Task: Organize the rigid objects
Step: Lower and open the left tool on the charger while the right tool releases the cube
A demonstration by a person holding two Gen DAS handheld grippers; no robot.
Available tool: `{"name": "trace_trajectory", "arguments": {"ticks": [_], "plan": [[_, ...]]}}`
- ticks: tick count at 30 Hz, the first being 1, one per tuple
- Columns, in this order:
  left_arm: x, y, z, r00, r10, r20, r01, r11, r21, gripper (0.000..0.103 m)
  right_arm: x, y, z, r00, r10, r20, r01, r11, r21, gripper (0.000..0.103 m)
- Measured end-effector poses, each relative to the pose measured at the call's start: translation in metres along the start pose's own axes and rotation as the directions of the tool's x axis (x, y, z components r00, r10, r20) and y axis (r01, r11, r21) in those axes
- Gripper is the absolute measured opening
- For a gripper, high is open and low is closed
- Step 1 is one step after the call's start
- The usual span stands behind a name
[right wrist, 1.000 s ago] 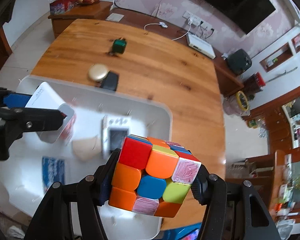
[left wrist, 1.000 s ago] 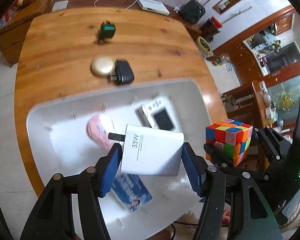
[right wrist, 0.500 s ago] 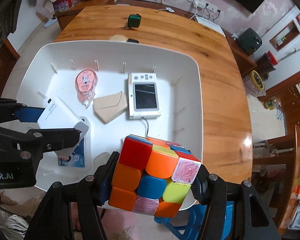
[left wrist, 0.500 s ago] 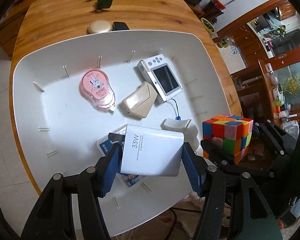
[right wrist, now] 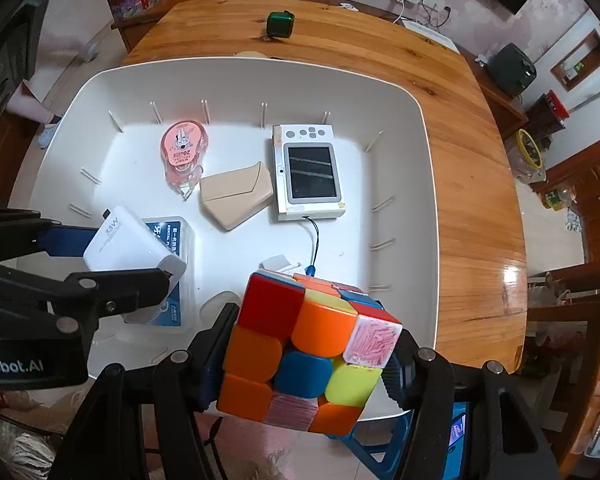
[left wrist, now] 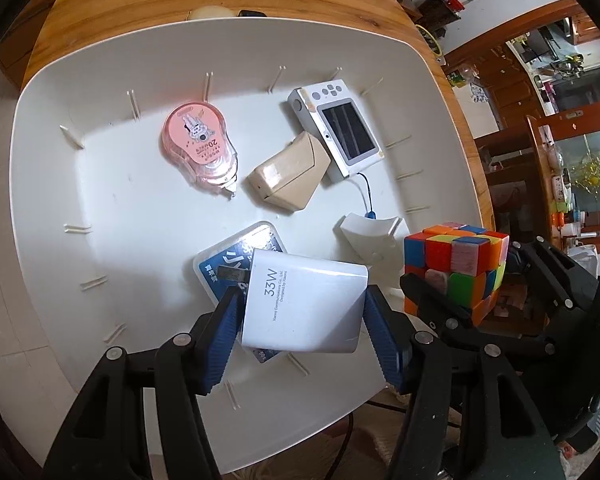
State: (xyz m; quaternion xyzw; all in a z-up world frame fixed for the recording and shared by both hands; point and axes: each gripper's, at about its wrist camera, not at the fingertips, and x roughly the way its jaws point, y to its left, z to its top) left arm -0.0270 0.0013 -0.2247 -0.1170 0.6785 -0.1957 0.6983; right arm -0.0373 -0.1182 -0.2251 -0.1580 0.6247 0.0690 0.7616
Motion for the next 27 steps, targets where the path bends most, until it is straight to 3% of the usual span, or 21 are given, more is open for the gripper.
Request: {"name": "trace_trajectory", "arguments": {"ticks": [22,27], "plan": [[0.003,0.0,0.002,0.999,0.029,-0.032,-0.029,1.0,-0.009,0.065,0.008,0.005,-0.001,0.999,-0.007,-0.033,0.006,0.999,-0.04,0.065],[-0.005,-0.003,0.003,1.0,0.017,0.007,-0.017,1.0,-0.001,0.066,0.007,0.003,-0.002,0.999,-0.017,-0.031,0.016,0.999,-0.037,0.068]]}}
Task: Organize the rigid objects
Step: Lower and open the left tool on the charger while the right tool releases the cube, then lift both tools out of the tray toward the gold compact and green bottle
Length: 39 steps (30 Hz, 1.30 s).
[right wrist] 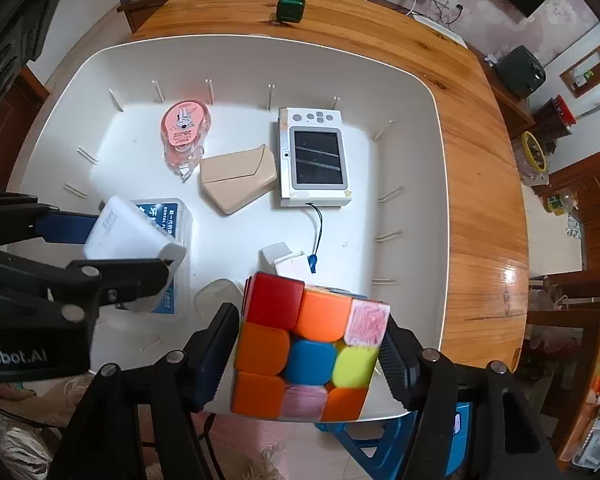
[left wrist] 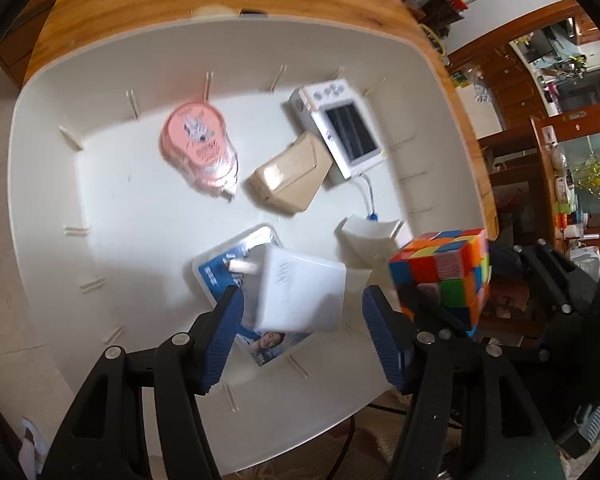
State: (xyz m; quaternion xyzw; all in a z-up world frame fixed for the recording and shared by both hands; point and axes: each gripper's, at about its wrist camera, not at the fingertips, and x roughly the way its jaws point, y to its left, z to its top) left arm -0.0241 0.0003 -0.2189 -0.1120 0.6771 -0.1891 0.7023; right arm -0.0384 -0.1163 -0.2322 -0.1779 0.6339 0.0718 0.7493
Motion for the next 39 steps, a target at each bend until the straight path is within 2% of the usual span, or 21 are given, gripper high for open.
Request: {"name": "trace_trajectory", "arguments": {"ticks": [3,6,9,19,23,30,34,39], "plan": [[-0.006,-0.003,0.002,0.999,0.025,0.022,-0.025,1.0,0.013,0.078,-0.002,-0.003,0.0,1.0,0.004,0.003,-0.004,1.0,0.011,0.069],[-0.008,-0.004,0.003,0.999,0.039,0.03,-0.039,0.999,0.016,0.079,-0.005,-0.006,0.001,1.0,0.002,0.015,-0.002,1.0,0.017,0.069],[-0.015,-0.004,0.007,0.997,0.061,0.054,-0.062,0.998,0.017,0.086,-0.01,-0.008,0.003,1.0,0.003,0.031,-0.003,1.0,0.022,0.069],[-0.062,0.008,0.026,0.982,0.081,0.173,-0.08,0.997,-0.012,0.086,-0.036,-0.021,0.018,0.995,0.023,0.095,-0.027,0.999,0.042,0.07],[-0.08,0.014,0.039,0.972,0.098,0.216,-0.096,0.995,-0.018,0.086,-0.051,-0.029,0.033,0.991,0.06,0.123,-0.068,0.996,0.06,0.07],[-0.106,0.019,0.067,0.948,0.159,0.274,-0.163,0.987,-0.01,0.086,-0.073,-0.044,0.077,0.979,0.111,0.173,-0.125,0.99,0.07,0.07],[-0.118,0.018,0.093,0.93,0.196,0.311,-0.204,0.979,-0.004,0.086,-0.085,-0.052,0.114,0.972,0.126,0.197,-0.141,0.988,0.064,0.07],[-0.113,0.022,0.127,0.922,0.228,0.312,-0.238,0.971,-0.005,0.086,-0.094,-0.058,0.169,0.963,0.152,0.221,-0.163,0.986,0.032,0.07]]}}
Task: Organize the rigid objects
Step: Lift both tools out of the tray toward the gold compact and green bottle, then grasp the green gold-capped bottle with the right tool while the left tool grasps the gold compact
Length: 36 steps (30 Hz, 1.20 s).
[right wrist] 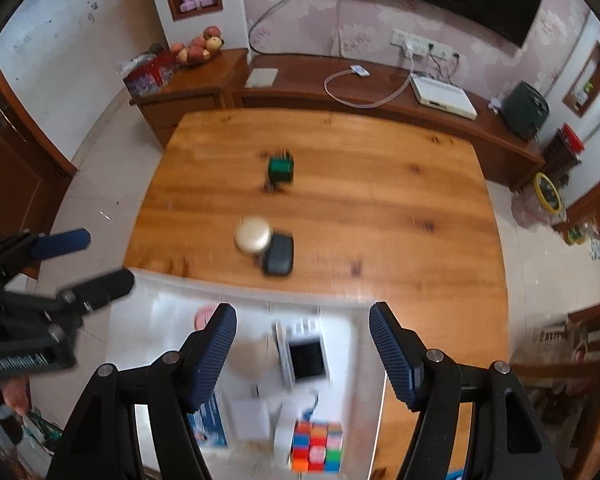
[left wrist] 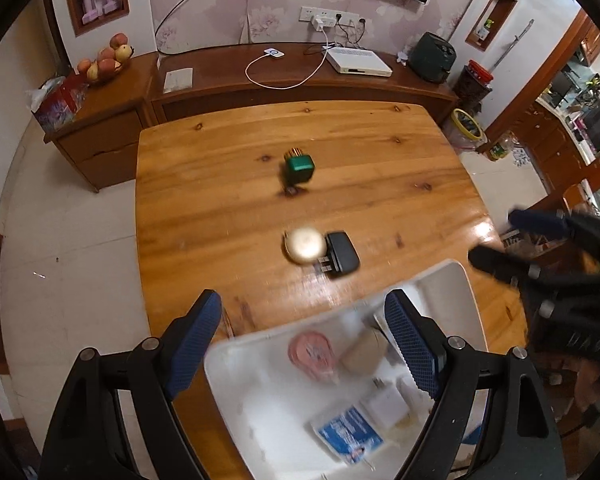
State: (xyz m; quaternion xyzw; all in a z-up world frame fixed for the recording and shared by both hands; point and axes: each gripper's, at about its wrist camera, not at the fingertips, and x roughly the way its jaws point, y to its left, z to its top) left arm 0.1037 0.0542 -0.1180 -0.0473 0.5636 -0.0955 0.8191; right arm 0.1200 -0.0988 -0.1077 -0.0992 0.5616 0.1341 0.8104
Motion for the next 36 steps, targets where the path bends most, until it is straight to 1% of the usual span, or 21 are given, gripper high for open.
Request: {"name": "trace_trajectory", "arguments": {"ticks": [2,3,4,8,12,16,22,24,27,29,30,31,32,33,36], "plan": [[0.017,0.002,0.012,1.0,0.022,-0.017,-0.022,1.0,-0.009,0.086,0.008,-0.003,0.026,1.0,0.009,0.005,-0.009,1.0,-0.005,0.071],[0.023,0.004,0.015,0.999,0.028,-0.025,-0.028,0.999,-0.016,0.086,0.015,-0.007,0.042,1.0,0.016,0.008,-0.016,1.0,-0.002,0.075],[0.035,0.006,0.021,0.999,0.035,-0.041,-0.036,0.999,-0.031,0.086,0.022,-0.01,0.053,1.0,0.019,0.009,-0.019,1.0,0.002,0.076],[0.069,0.016,0.034,0.997,0.049,-0.061,-0.055,0.994,-0.09,0.086,0.06,-0.017,0.096,0.999,0.046,-0.012,-0.046,0.999,0.012,0.076],[0.094,0.022,0.041,0.996,0.051,-0.076,-0.061,0.989,-0.137,0.086,0.113,-0.017,0.134,0.996,0.08,-0.05,-0.079,0.997,0.019,0.076],[0.117,0.026,0.042,0.995,0.038,-0.095,-0.055,0.982,-0.179,0.086,0.162,-0.016,0.152,0.988,0.112,-0.107,-0.108,0.993,0.044,0.076],[0.142,0.029,0.039,0.992,0.015,-0.125,-0.044,0.972,-0.23,0.086,0.226,-0.014,0.159,0.97,0.145,-0.194,-0.129,0.988,0.089,0.076],[0.148,0.03,0.038,0.991,0.008,-0.133,-0.04,0.97,-0.24,0.086,0.241,-0.012,0.158,0.962,0.163,-0.218,-0.143,0.984,0.101,0.076],[0.156,0.032,0.036,0.99,-0.002,-0.143,-0.035,0.965,-0.259,0.086,0.256,-0.008,0.156,0.959,0.161,-0.235,-0.143,0.985,0.092,0.076],[0.158,0.032,0.037,0.989,-0.008,-0.148,-0.032,0.963,-0.266,0.086,0.262,-0.005,0.154,0.957,0.164,-0.24,-0.146,0.985,0.091,0.072],[0.16,0.031,0.037,0.989,-0.012,-0.149,-0.029,0.963,-0.268,0.086,0.266,-0.004,0.154,0.955,0.168,-0.246,-0.15,0.985,0.09,0.063],[0.161,0.03,0.037,0.988,-0.014,-0.151,-0.027,0.963,-0.268,0.086,0.268,-0.003,0.153,0.952,0.169,-0.255,-0.151,0.985,0.087,0.051],[0.163,0.028,0.038,0.988,-0.016,-0.154,-0.026,0.964,-0.265,0.086,0.27,-0.002,0.152,0.948,0.169,-0.27,-0.152,0.985,0.084,0.047],[0.164,0.027,0.038,0.988,-0.016,-0.156,-0.026,0.964,-0.263,0.086,0.267,0.0,0.152,0.954,0.159,-0.253,-0.146,0.987,0.071,0.041],[0.171,0.026,0.04,0.985,-0.022,-0.17,-0.024,0.965,-0.262,0.086,0.265,0.0,0.152,0.954,0.147,-0.26,-0.136,0.989,0.061,0.041]]}}
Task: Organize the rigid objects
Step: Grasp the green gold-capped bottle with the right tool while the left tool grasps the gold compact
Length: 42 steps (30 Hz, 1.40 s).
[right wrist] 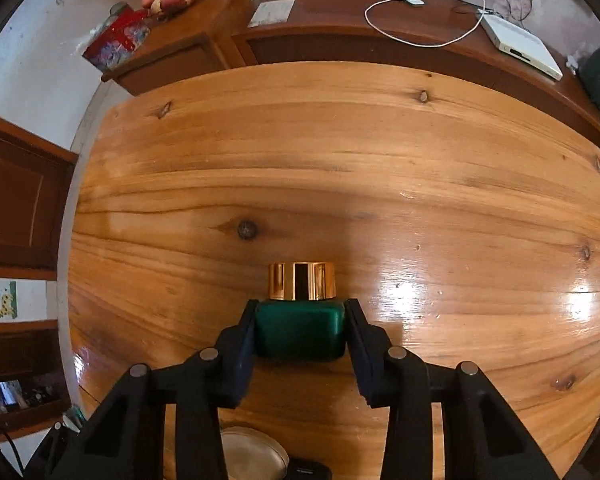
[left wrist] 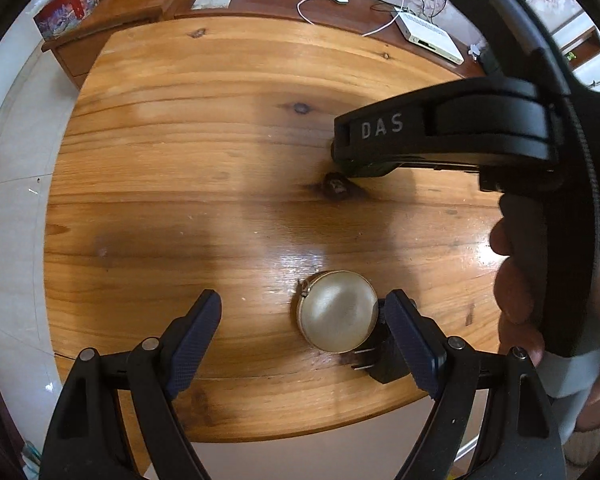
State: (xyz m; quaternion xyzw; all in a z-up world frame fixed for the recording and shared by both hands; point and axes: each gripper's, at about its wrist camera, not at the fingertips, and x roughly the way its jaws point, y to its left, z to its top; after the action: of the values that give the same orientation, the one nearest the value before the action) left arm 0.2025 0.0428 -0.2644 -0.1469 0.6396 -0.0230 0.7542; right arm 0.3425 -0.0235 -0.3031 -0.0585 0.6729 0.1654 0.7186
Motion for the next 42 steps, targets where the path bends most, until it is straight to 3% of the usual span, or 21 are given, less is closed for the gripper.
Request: {"name": "trace_trajectory", "arguments": {"ticks": [12,21,33,37,39,42], "plan": [[0.03,-0.003,0.005,0.996,0.007,-0.092,-0.009,1.0,-0.018,0.086,-0.01,-0.039,-0.015,1.0,-0.015,-0.001,0.015,0.996,0.092,0.041],[0.031,-0.01,0.005,0.992,0.004,-0.126,-0.004,1.0,-0.005,0.087,-0.016,-0.062,-0.032,1.0,-0.01,-0.003,0.01,0.993,0.12,0.041],[0.028,-0.004,-0.01,0.988,0.09,-0.124,-0.096,0.994,-0.042,0.086,-0.025,-0.063,-0.047,1.0,-0.008,0.01,0.007,0.994,0.106,0.041],[0.025,-0.01,-0.013,0.99,0.076,-0.116,-0.079,0.997,-0.023,0.071,-0.026,-0.066,-0.053,1.0,-0.001,0.007,0.001,0.994,0.108,0.041],[0.023,-0.014,-0.013,0.992,0.055,-0.115,-0.057,0.998,-0.009,0.056,-0.029,-0.065,-0.055,1.0,-0.002,0.008,0.001,0.995,0.105,0.041],[0.024,-0.025,-0.01,0.991,0.076,-0.107,-0.074,0.997,0.024,0.052,-0.032,-0.065,-0.059,1.0,-0.001,0.01,0.0,0.995,0.103,0.041]]}}
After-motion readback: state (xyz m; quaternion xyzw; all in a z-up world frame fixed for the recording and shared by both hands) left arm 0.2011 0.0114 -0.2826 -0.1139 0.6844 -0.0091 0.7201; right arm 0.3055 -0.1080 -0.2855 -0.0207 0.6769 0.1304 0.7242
